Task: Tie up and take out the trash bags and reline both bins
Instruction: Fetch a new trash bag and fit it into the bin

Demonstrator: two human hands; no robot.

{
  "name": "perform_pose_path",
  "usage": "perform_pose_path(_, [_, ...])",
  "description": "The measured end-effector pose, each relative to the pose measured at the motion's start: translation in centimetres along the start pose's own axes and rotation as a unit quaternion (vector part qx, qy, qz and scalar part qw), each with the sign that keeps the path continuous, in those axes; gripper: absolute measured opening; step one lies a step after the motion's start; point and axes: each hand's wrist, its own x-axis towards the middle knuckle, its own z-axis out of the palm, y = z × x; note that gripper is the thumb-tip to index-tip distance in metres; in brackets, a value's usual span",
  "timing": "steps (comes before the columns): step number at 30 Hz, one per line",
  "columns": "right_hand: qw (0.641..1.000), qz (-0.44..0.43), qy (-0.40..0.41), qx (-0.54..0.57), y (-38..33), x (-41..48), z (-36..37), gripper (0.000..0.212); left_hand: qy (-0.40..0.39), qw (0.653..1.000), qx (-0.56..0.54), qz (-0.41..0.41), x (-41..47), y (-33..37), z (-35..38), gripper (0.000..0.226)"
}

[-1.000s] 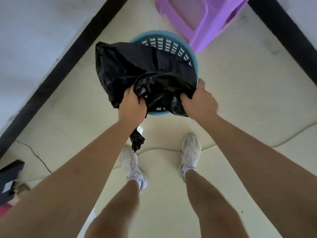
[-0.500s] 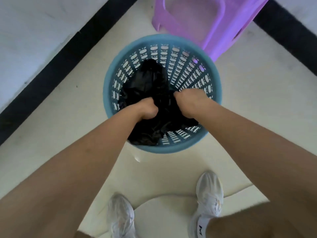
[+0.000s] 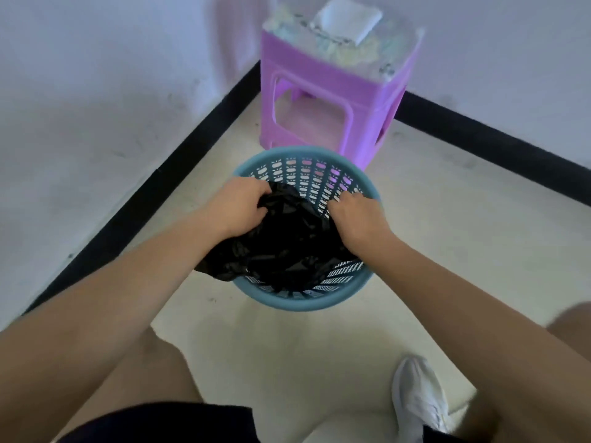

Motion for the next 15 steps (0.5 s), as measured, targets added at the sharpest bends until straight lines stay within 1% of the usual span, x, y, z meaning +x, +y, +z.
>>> perform_pose_path(2, [1.0, 0.011, 0.014, -0.011, 0.9, -1.0, -0.6, 0.027, 0.068, 0.997, 0.023, 0.041, -1.0, -0.9, -1.9, 0.023])
perform_pose_path(3, [1.0, 0.017, 0.019, -0.012, 1.5, -1.3, -0.5, 0.026, 0.102, 0.992, 0.052, 0.045, -1.3, -1.5, -2.3, 0.022])
perform_pose_path(5, [0.999, 0.032, 0.035, -0.014, 2.4, -1.6, -0.6, 0.021, 0.147, 0.984, 0.099, 0.005, -1.5, -2.4, -2.6, 0.021])
perform_pose_path(6, [0.998, 0.037, 0.04, -0.007, 2.8, -1.7, -0.6, 0.021, 0.141, 0.985, 0.095, -0.031, -1.5, -2.5, -2.8, 0.022])
perform_pose_path(7, [0.998, 0.039, 0.03, 0.031, 3.2, -1.9, -0.9, 0.031, 0.111, 0.99, 0.056, -0.067, -1.6, -2.4, -3.0, 0.024])
perform_pose_path(8, [0.995, 0.038, 0.008, 0.097, 3.6, -2.3, -1.4, 0.047, 0.067, 0.993, -0.016, -0.093, -1.6, -2.3, -2.9, 0.025])
perform_pose_path(9, [0.985, 0.041, -0.012, 0.169, 4.0, -2.5, -1.9, 0.057, 0.018, 0.99, -0.09, -0.104, -1.4, -2.1, -2.9, 0.024])
perform_pose_path(10, [0.977, 0.044, -0.021, 0.206, 4.4, -2.5, -2.3, 0.059, -0.022, 0.983, -0.148, -0.108, -1.1, -1.9, -2.8, 0.024])
perform_pose_path(11, [0.976, 0.049, -0.006, 0.211, 4.8, -2.4, -2.6, 0.059, -0.045, 0.977, -0.177, -0.108, -0.7, -1.8, -2.6, 0.024])
perform_pose_path(12, [0.976, 0.063, 0.02, 0.207, 5.4, -2.2, -2.7, 0.058, -0.051, 0.977, -0.179, -0.106, -0.2, -1.8, -2.4, 0.025])
perform_pose_path(13, [0.974, 0.089, 0.045, 0.205, 5.8, -2.1, -2.8, 0.056, -0.039, 0.98, -0.161, -0.107, 0.1, -1.8, -2.3, 0.026])
perform_pose_path(15, [0.963, 0.155, 0.065, 0.211, 6.6, -1.6, -2.5, 0.048, 0.049, 0.987, -0.109, -0.11, 0.7, -2.1, -2.0, 0.03])
